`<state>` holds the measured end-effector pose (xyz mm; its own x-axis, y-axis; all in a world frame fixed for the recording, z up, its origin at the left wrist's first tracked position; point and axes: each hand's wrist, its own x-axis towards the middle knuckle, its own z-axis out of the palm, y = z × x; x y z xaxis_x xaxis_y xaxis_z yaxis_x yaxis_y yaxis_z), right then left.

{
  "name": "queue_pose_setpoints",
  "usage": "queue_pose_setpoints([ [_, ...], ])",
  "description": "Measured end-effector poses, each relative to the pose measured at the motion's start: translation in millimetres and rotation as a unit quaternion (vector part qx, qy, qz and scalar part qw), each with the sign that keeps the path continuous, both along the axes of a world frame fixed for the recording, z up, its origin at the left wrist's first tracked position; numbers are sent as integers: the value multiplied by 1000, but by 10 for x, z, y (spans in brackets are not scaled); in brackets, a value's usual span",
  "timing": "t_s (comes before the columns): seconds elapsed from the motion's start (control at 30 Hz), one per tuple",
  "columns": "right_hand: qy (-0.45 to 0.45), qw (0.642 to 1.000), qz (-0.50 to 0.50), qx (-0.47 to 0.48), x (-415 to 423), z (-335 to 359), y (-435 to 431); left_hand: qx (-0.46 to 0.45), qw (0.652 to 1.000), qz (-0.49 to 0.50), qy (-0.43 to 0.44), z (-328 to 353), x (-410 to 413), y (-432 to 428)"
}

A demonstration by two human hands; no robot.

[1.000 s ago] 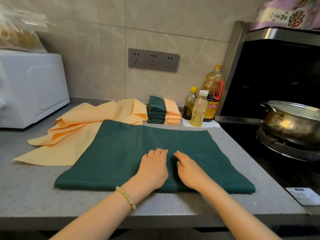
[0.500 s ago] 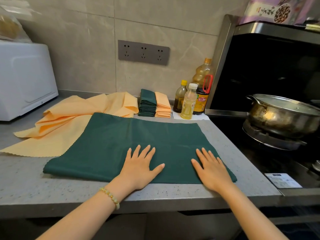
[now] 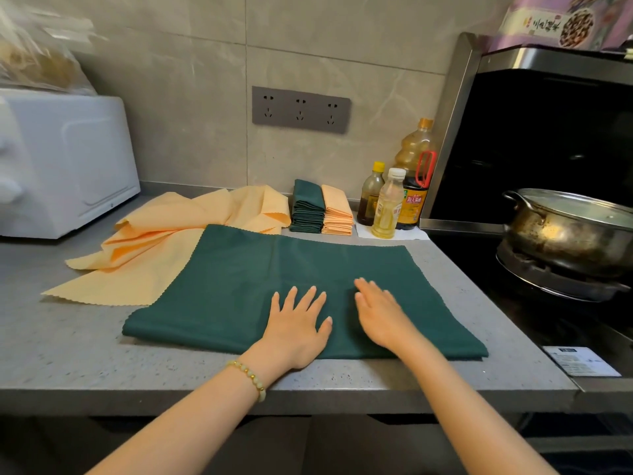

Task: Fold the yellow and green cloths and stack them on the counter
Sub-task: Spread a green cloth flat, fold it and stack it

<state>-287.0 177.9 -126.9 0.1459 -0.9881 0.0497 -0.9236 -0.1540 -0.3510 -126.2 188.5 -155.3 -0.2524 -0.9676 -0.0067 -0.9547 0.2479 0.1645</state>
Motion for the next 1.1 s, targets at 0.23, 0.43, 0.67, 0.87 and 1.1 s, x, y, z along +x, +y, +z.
queue_pose_setpoints([
  [0.23, 63, 998, 6, -7, 238, -244, -80, -11, 1000, 1, 21, 10, 22, -12],
  [0.43, 75, 997, 1, -1, 243, -257, -88, -6, 1000, -11, 3, 8, 352, -11],
  [0.67, 85, 996, 2, 3, 251, -246, -78, 5, 1000, 17, 13, 32, 928, 28],
  [0.87, 90, 996, 1, 10, 263, -232, -71, 19, 993, 114, 12, 28, 1301, -36],
  [1.1, 77, 997, 2, 8, 272, -232, -54, 91, 975, 178, -92, 490, 1194, -494],
])
